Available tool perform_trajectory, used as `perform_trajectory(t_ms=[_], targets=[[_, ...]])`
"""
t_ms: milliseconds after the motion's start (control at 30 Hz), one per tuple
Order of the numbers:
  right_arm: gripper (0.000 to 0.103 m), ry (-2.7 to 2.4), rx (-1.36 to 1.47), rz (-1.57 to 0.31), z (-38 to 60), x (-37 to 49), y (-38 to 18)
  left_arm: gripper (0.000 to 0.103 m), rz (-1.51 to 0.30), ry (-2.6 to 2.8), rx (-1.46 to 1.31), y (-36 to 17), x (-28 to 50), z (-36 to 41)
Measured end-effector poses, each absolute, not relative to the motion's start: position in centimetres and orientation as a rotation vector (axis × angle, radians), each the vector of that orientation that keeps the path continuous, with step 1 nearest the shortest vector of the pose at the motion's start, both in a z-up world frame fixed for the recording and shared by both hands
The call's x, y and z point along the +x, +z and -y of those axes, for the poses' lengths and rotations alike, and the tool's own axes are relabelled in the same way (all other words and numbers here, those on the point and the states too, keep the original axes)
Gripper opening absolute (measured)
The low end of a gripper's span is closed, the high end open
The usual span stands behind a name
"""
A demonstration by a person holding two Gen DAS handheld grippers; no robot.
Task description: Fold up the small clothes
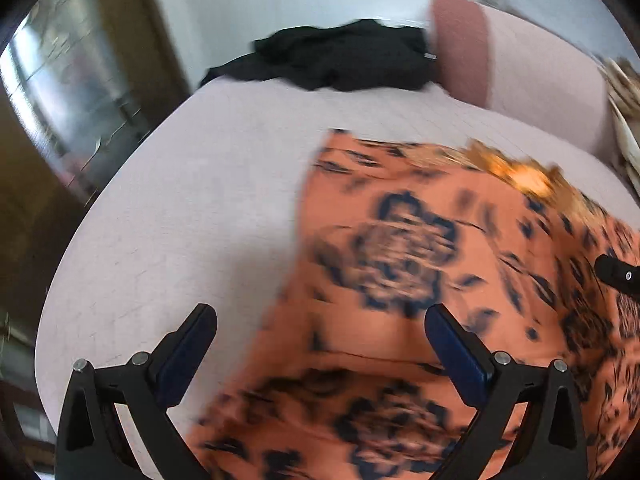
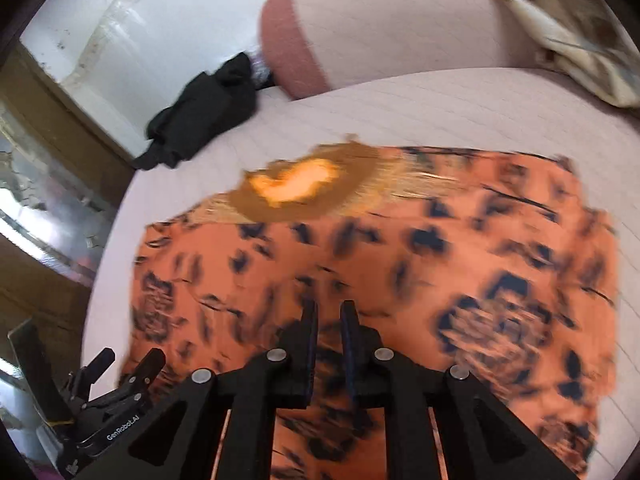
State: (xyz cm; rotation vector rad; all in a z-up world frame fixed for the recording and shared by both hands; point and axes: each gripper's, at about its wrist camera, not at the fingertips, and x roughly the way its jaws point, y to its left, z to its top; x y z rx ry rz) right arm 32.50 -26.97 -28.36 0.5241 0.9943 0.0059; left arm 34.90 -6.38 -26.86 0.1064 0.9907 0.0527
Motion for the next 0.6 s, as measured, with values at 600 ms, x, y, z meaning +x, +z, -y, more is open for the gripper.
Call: perform_trajectory(t_ms=[600], targets=[[0.013,0.14,0.416,-1.123,12.7,46.6,-30.2,0.103,-1.137,0.157,-0.106,-28.4,35.4,1.2]])
